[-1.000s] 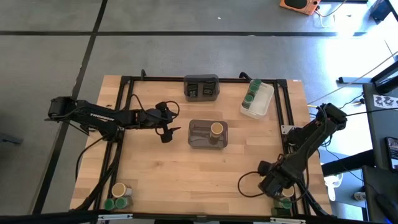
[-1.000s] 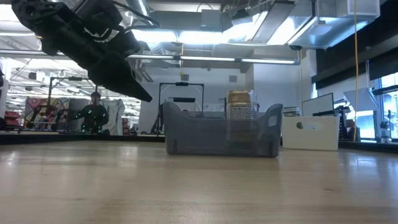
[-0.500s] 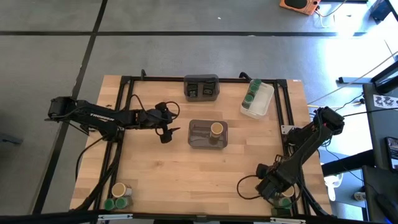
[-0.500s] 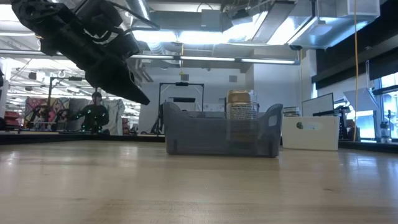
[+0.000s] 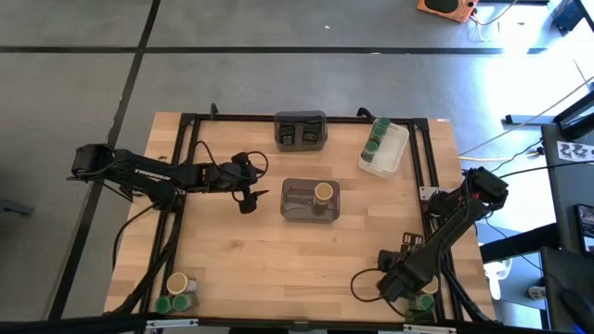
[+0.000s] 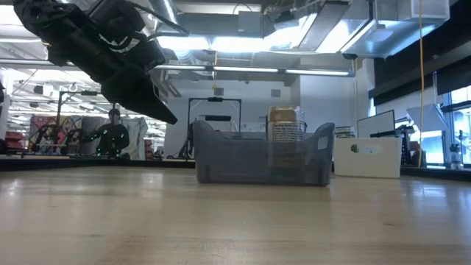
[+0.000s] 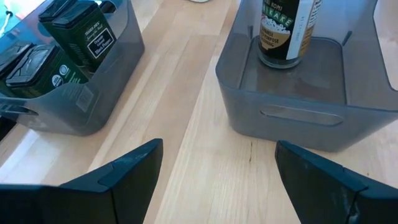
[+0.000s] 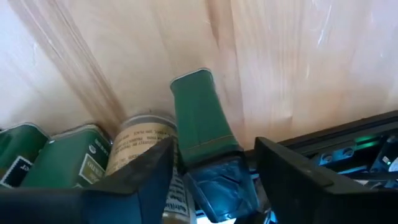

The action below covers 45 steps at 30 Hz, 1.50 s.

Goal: Sort spices by type
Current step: Put the black seasoning can into the top black bin

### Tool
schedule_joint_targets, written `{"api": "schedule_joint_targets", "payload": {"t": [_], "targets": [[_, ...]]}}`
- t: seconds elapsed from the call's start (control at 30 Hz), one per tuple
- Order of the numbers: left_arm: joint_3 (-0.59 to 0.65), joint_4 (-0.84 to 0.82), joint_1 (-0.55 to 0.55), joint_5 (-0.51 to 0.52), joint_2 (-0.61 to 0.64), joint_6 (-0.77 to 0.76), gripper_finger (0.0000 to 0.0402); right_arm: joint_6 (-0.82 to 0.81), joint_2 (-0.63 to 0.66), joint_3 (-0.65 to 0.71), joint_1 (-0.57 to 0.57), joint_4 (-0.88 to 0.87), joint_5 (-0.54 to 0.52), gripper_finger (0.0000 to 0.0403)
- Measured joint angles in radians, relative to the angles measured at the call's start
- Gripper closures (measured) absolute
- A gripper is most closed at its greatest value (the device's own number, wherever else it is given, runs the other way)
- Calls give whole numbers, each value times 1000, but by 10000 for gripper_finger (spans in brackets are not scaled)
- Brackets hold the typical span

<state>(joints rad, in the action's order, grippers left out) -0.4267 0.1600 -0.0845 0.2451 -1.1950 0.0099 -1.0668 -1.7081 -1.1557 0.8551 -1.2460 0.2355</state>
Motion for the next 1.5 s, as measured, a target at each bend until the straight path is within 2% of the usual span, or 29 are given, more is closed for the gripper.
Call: {"api": "schedule_joint_targets", "payload": {"t": [0.13,0.33,0.47,0.8,0.97,1.13,1.37,1.5], "targets": [[0,-1,0,0,0,-2,92,3,0,0,0,-14,8,265],[0,-22,0,0,0,-15,92,46,2,-8,-46,-15,-11,267],[0,-27,0,0,0,-42,92,110,3,-75,-130,-28,-149,267],[0,-55,61,0,0,-38,92,302,5,-273,-354,-224,-443,267],[0,-85,99,0,0,-66,92,452,5,-283,-483,-267,-506,267],[0,-100,134,0,0,-102,92,621,5,-283,-634,-247,-617,267],[0,-98,162,0,0,-104,92,853,5,-283,-857,-132,-624,267],[0,-98,162,1,0,-104,92,915,-6,-281,-976,-80,-529,267]]}}
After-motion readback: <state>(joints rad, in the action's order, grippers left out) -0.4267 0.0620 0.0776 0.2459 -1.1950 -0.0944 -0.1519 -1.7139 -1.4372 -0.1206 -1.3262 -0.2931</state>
